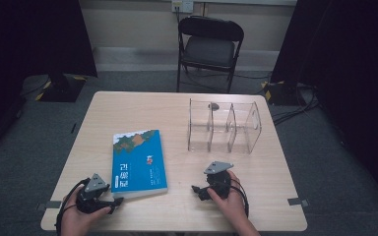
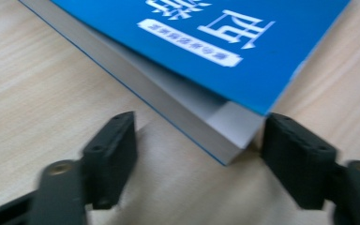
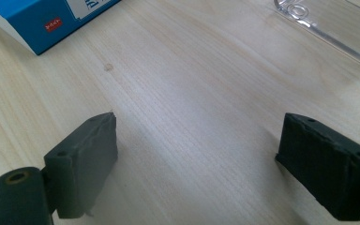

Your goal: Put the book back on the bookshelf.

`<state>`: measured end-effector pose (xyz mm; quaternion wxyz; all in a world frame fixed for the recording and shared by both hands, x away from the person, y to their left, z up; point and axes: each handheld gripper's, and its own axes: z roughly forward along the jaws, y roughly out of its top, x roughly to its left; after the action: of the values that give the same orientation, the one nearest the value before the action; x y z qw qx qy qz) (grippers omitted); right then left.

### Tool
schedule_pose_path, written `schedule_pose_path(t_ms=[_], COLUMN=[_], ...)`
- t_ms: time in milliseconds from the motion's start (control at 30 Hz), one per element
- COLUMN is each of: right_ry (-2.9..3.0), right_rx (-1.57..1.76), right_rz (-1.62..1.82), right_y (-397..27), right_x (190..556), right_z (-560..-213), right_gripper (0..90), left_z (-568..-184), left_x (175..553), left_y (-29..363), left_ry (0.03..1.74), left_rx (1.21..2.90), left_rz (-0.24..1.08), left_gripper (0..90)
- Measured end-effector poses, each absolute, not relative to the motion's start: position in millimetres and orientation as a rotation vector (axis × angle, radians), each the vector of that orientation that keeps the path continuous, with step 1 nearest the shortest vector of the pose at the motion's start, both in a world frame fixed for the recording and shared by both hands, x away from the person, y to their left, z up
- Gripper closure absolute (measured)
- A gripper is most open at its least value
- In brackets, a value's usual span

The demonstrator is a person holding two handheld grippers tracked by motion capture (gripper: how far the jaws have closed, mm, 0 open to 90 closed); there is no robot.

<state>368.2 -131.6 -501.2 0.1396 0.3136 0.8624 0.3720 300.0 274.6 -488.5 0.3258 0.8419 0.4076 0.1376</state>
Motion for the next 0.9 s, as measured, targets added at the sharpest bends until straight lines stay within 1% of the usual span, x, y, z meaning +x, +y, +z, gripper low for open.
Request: schedule_pose_path(t_ms=[33, 200, 267, 333, 567, 900], right_ry=[2.492, 2.492, 2.492, 2.492, 2.492, 2.492], right_rx=[0.906, 0.906, 0.906, 0.906, 0.906, 0.907], right_rz=[1.075, 1.075, 1.075, 1.075, 1.075, 1.075], right_y=[-131.6, -131.6, -131.6, -131.6, -131.5, -131.5], right_x=[368.3, 368.3, 368.2, 368.3, 368.3, 368.3], right_z=[-501.2, -501.3, -501.3, -501.2, -501.2, -501.2], right_gripper=[11.4, 11.5, 11.5, 11.5, 11.5, 11.5], left_z=[-488.8, -489.2, -489.9, -488.6, -488.2, -485.4], left_x=[299.9, 299.6, 299.8, 301.0, 301.4, 303.8], left_y=[274.8, 269.7, 267.1, 265.5, 266.2, 264.1], left_ry=[1.060, 1.016, 1.020, 1.045, 1.045, 1.079], left_rx=[2.205, 2.231, 2.225, 2.228, 2.231, 2.240], left_rz=[0.360, 0.373, 0.371, 0.373, 0.379, 0.348], left_gripper=[32.2, 32.0, 29.8, 32.6, 32.8, 33.3])
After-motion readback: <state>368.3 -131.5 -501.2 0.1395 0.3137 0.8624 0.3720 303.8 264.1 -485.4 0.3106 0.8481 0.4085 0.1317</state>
